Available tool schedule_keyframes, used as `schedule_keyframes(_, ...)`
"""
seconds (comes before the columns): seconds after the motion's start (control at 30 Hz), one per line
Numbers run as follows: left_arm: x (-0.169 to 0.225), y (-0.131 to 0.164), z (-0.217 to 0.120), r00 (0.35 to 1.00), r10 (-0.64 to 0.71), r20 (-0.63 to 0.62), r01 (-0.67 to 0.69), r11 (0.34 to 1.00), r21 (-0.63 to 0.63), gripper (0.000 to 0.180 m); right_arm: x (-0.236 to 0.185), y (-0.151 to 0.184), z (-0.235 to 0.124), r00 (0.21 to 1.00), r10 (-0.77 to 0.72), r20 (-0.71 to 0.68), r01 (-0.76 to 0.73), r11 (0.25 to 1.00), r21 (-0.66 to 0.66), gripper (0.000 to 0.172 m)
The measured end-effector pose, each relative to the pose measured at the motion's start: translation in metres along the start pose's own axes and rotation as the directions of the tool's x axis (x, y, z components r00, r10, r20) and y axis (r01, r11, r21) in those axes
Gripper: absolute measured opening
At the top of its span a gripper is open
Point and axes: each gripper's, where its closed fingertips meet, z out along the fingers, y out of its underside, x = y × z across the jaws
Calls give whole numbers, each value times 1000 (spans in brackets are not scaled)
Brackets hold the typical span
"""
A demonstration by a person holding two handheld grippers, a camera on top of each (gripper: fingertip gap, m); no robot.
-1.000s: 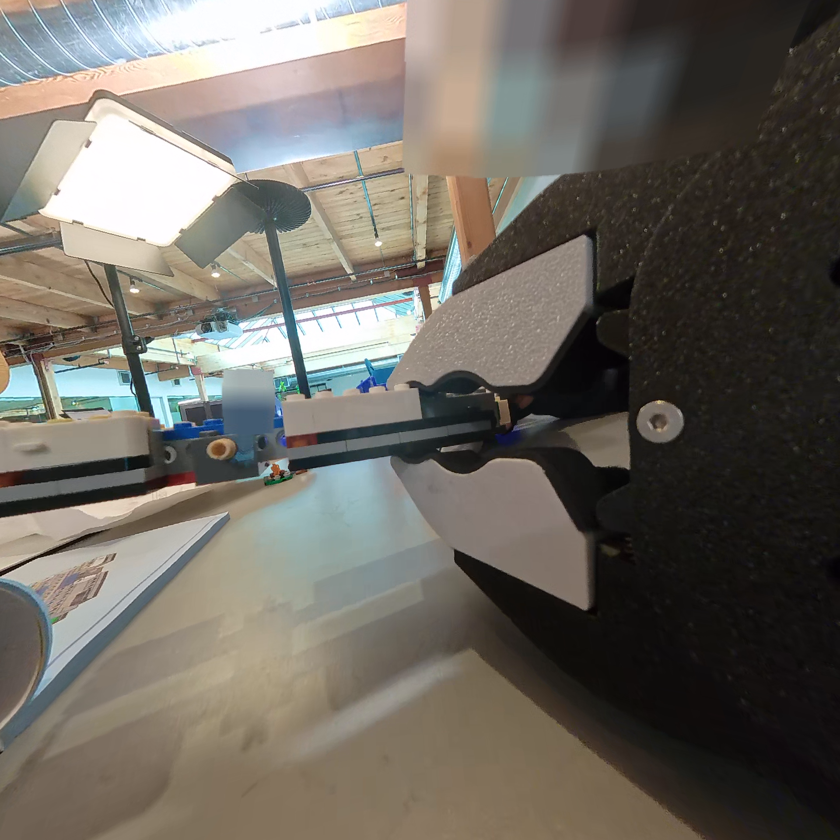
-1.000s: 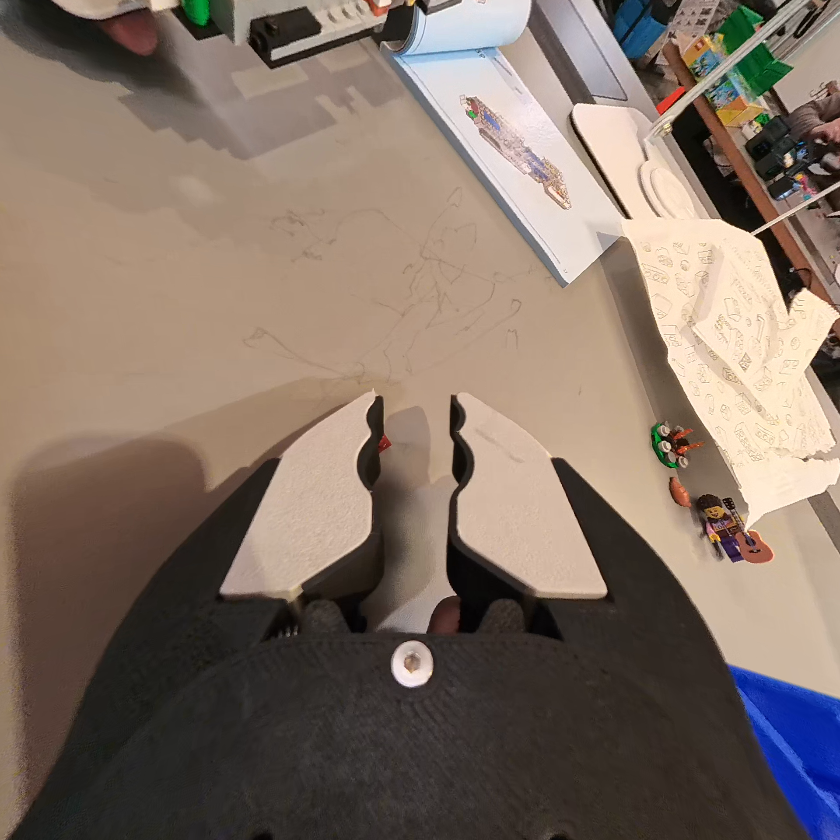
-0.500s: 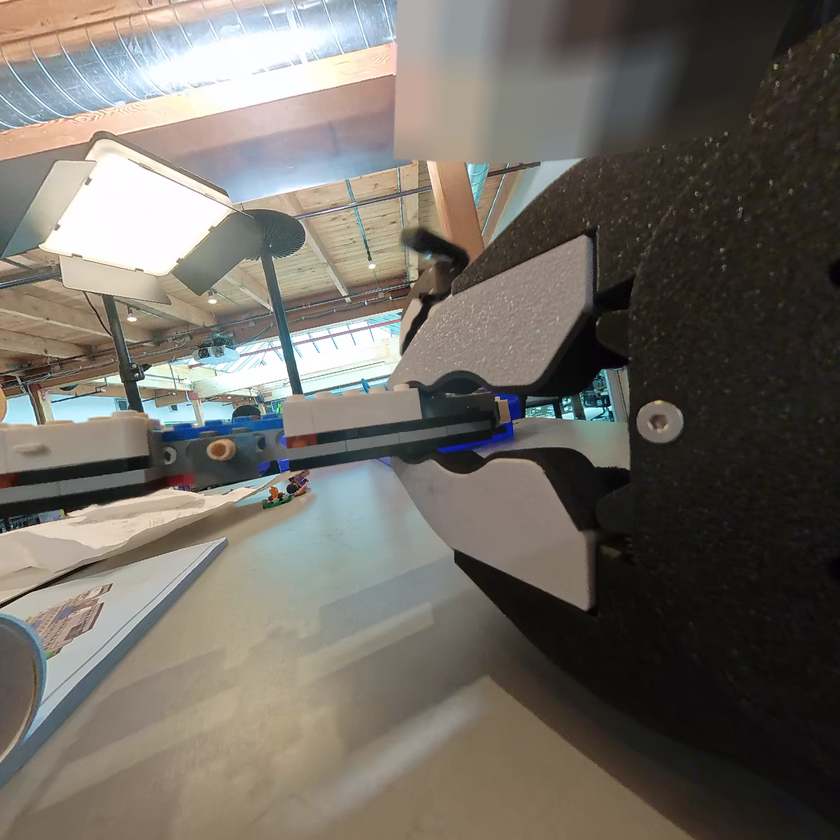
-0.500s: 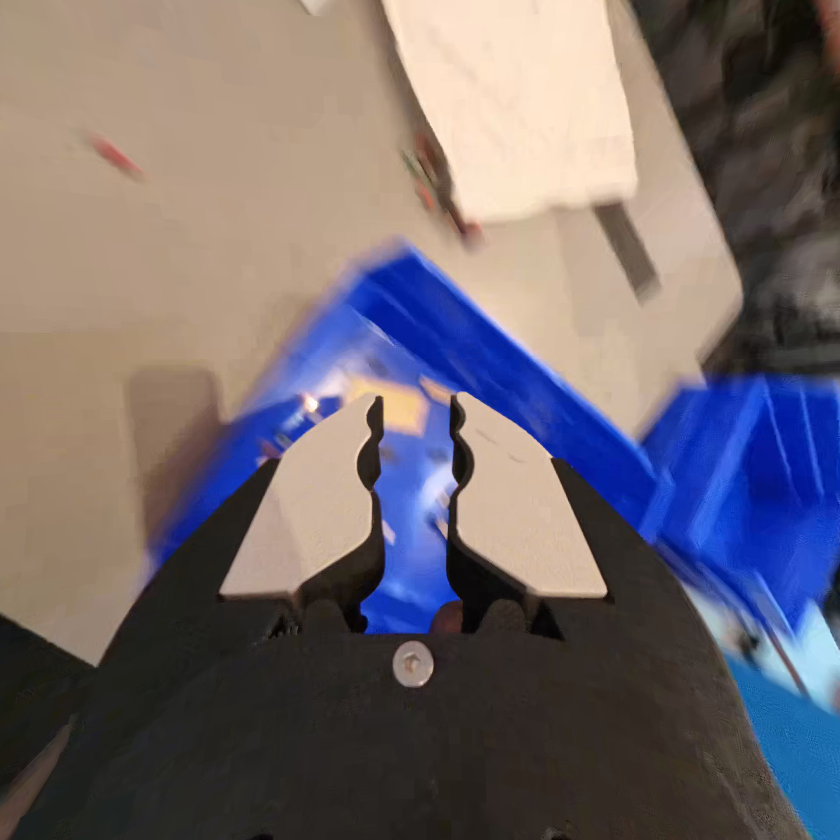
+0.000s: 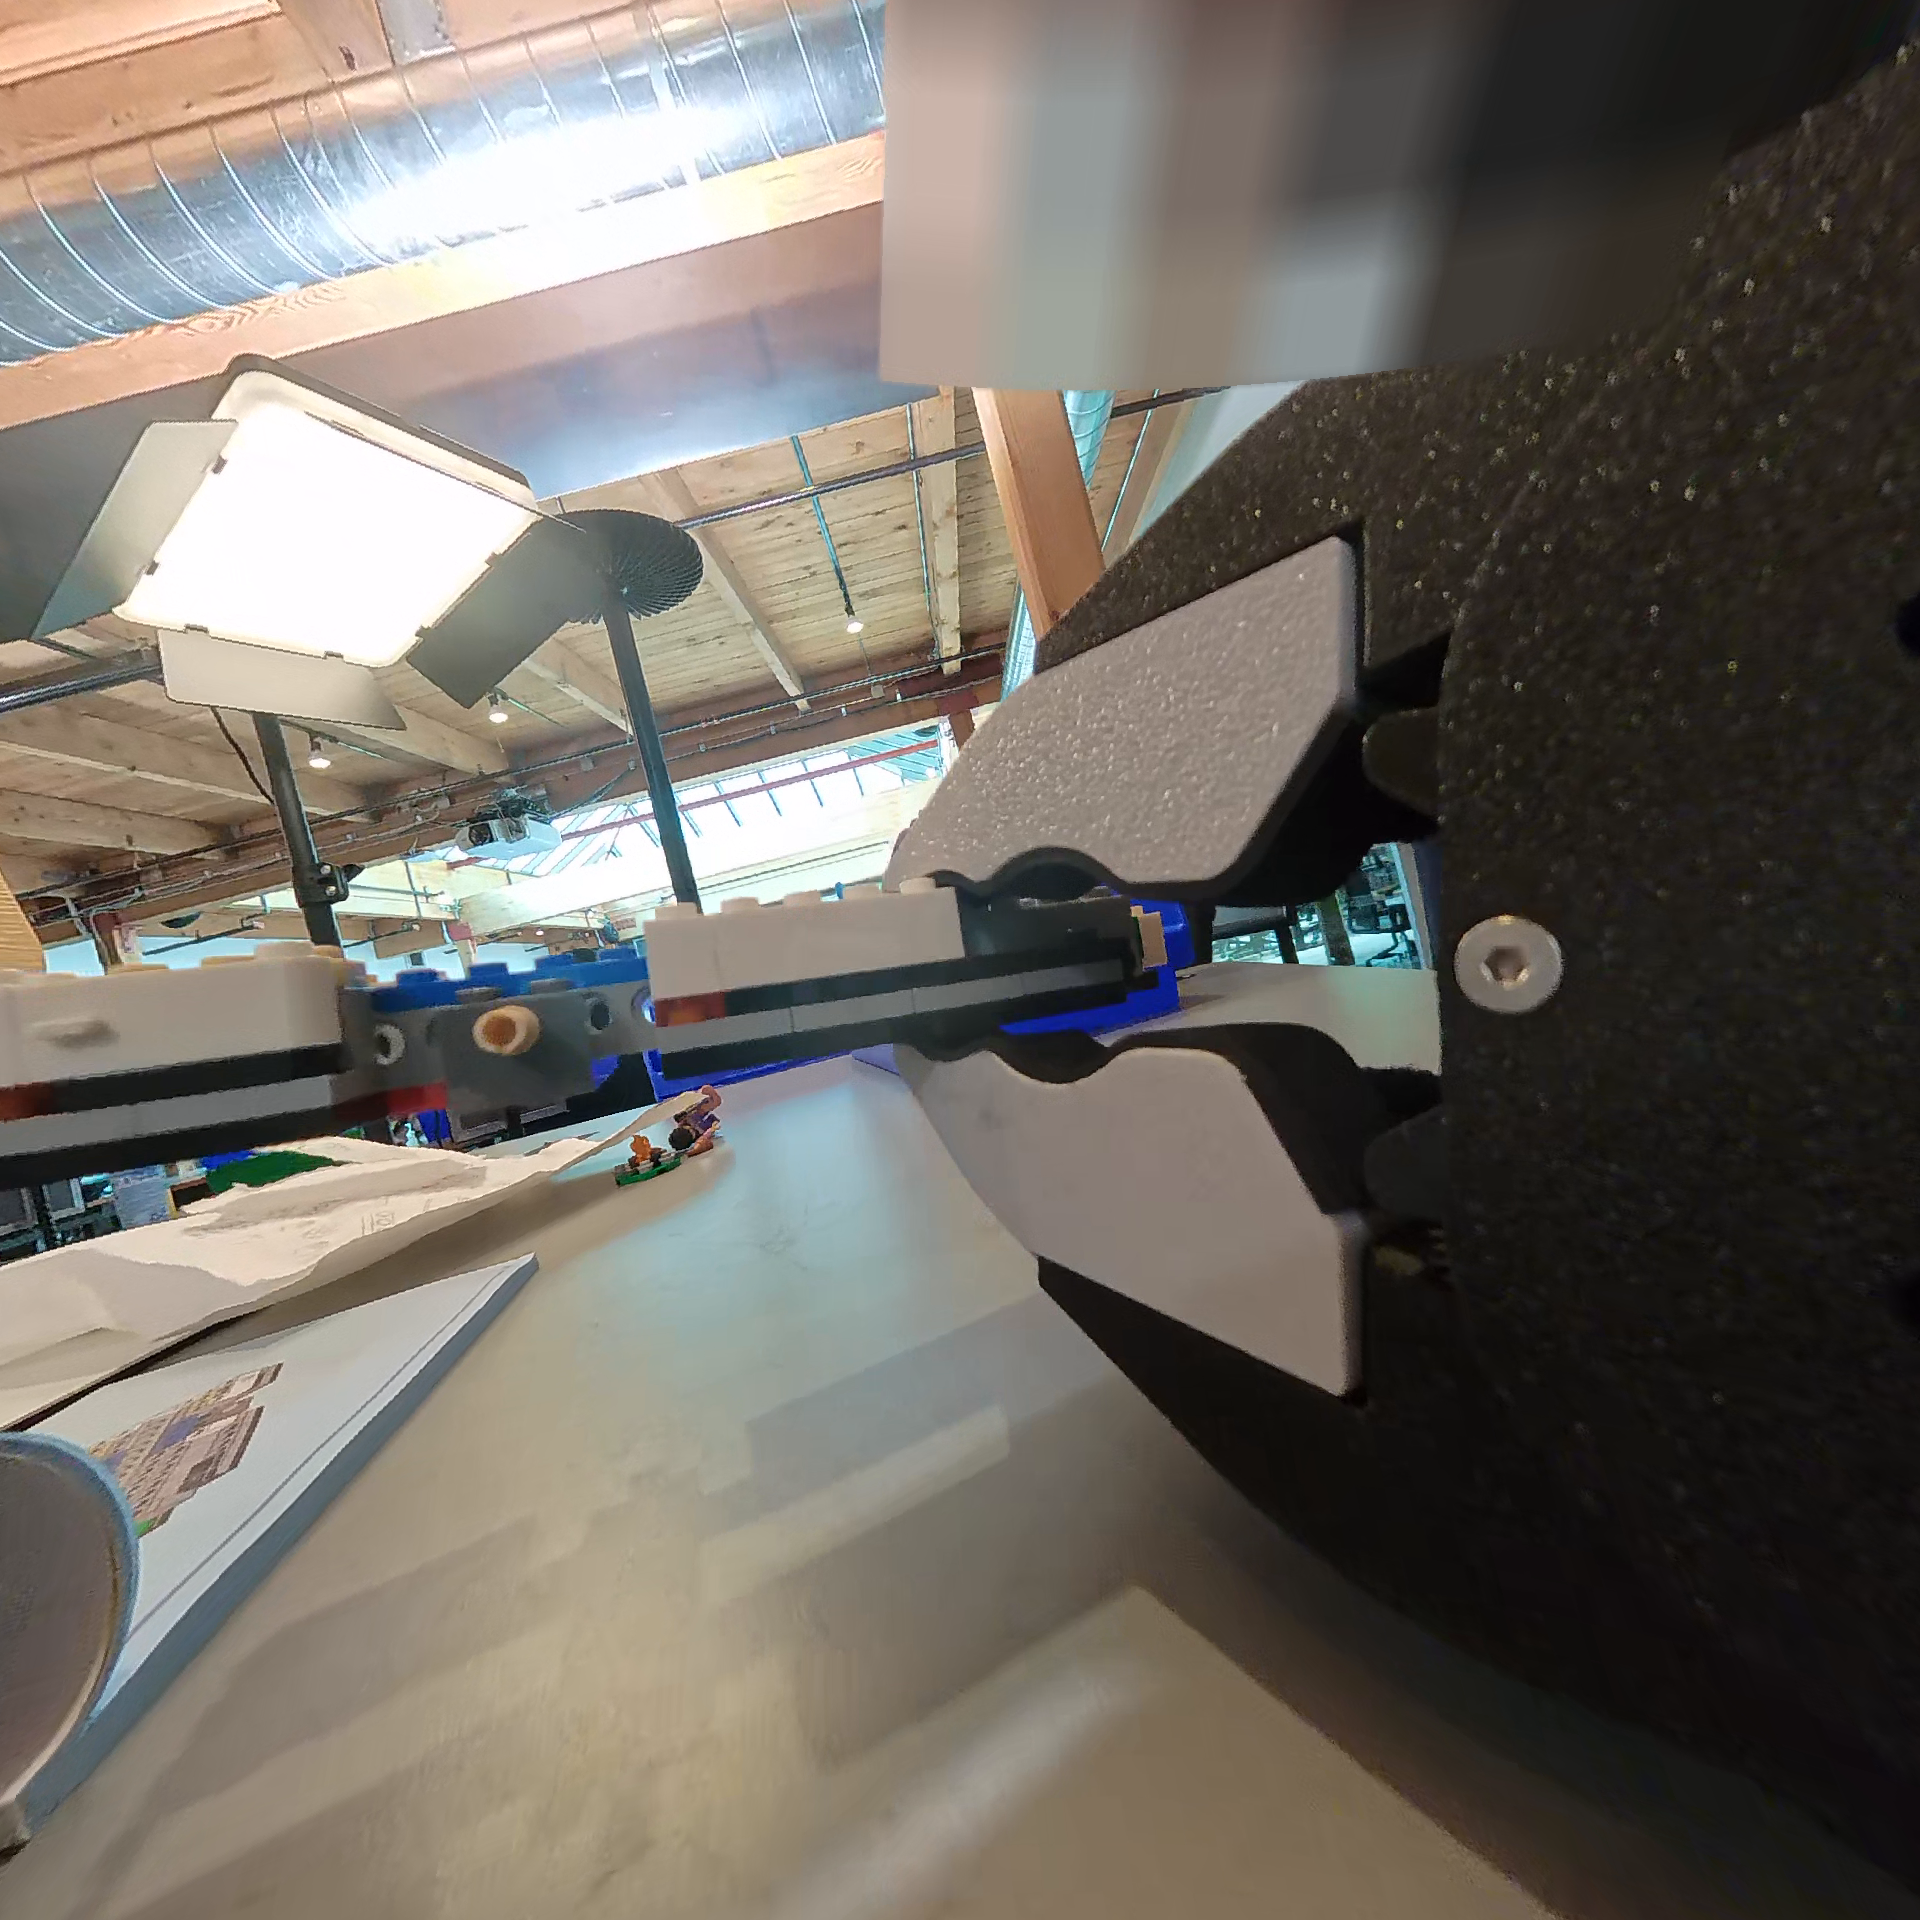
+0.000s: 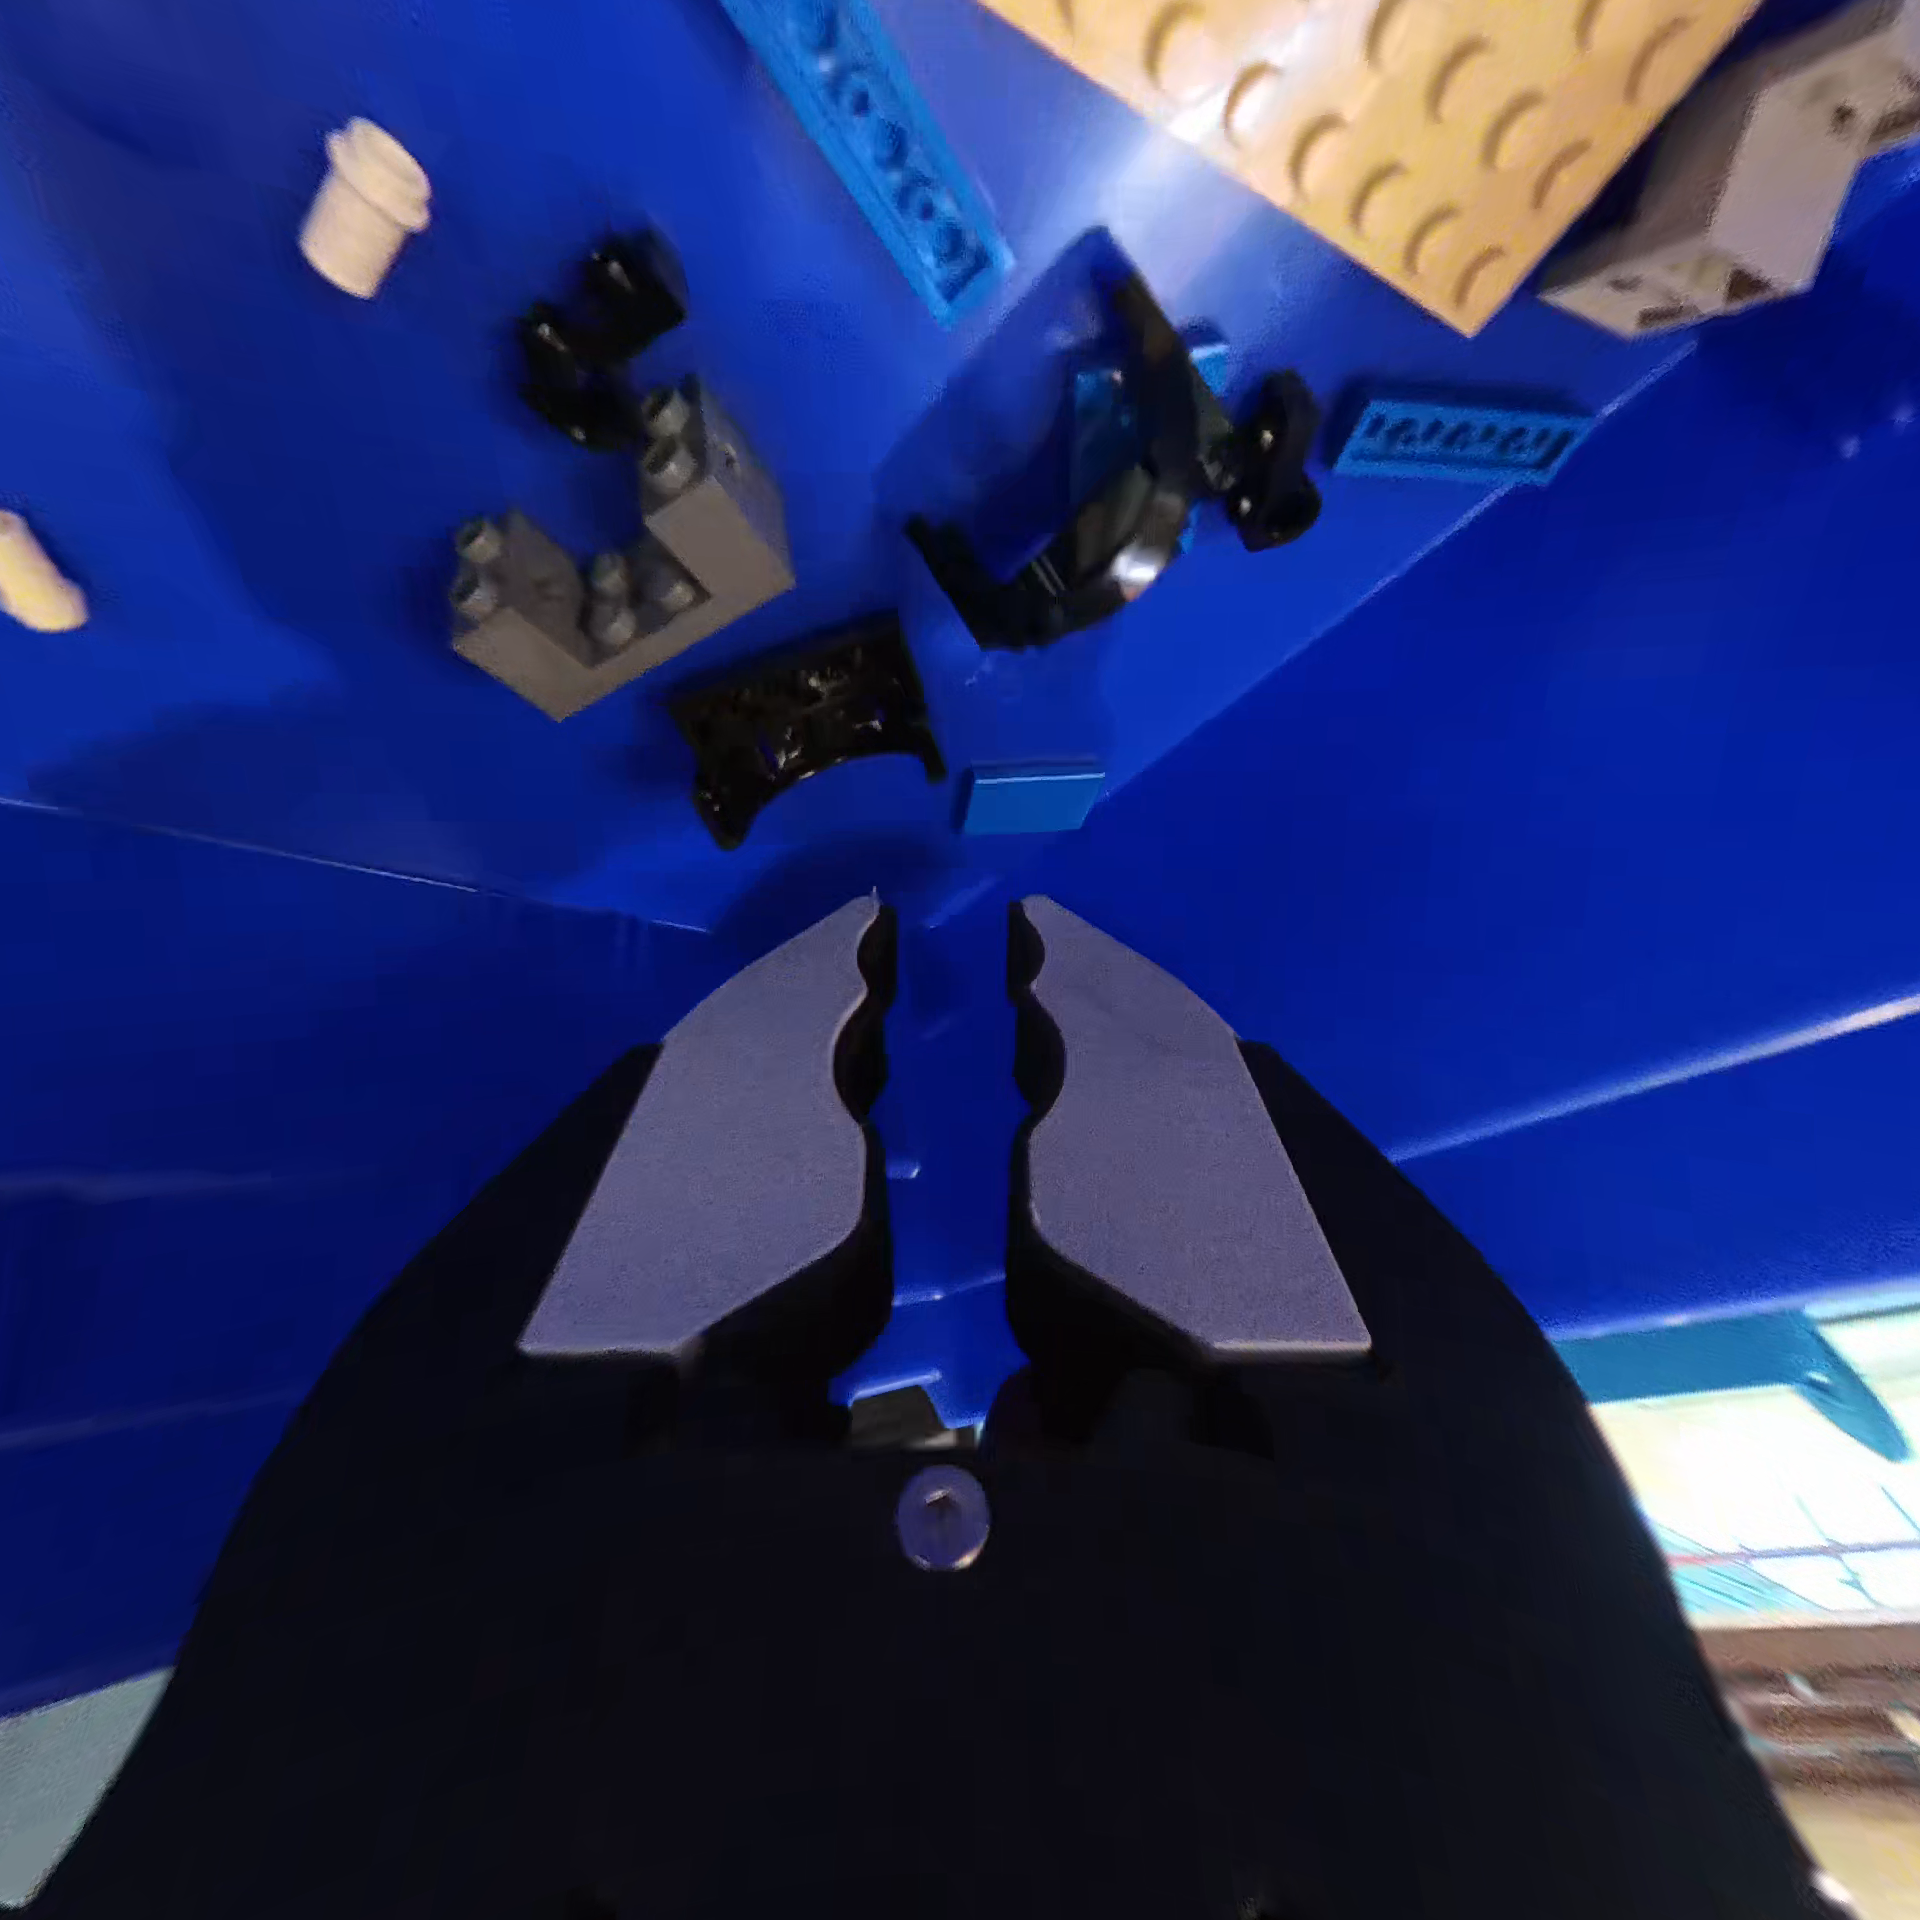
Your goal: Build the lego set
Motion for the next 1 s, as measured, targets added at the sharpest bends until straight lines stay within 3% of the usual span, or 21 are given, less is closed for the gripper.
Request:
schedule_keyframes(0.27,1,-1,-1,1000,-6,-8,6,1000,7,20,3,-5,13,992,-128,7,128,990,-62,19)
schedule_keyframes(0.43,1,-3,-2,1000,-11,-17,12,1000,18,20,-13,-26,-2,983,-151,109,133,978,160,17)
schedule_keyframes(0.5,1,-3,-2,1000,-12,-17,12,1000,16,20,-13,-27,-9,985,-146,97,126,974,188,17)
schedule_keyframes(0.63,2,-3,-2,1000,-10,-21,10,1000,20,20,11,-8,-9,989,-138,-50,142,986,82,16)
schedule_keyframes(0.73,3,-4,-3,1000,-9,-27,9,1000,26,20,15,-3,0,967,-227,-116,226,974,-20,17)
schedule_keyframes(1.0,5,-5,-6,999,2,-35,-1,999,41,20,28,-13,13,758,-584,-290,560,811,-169,28)
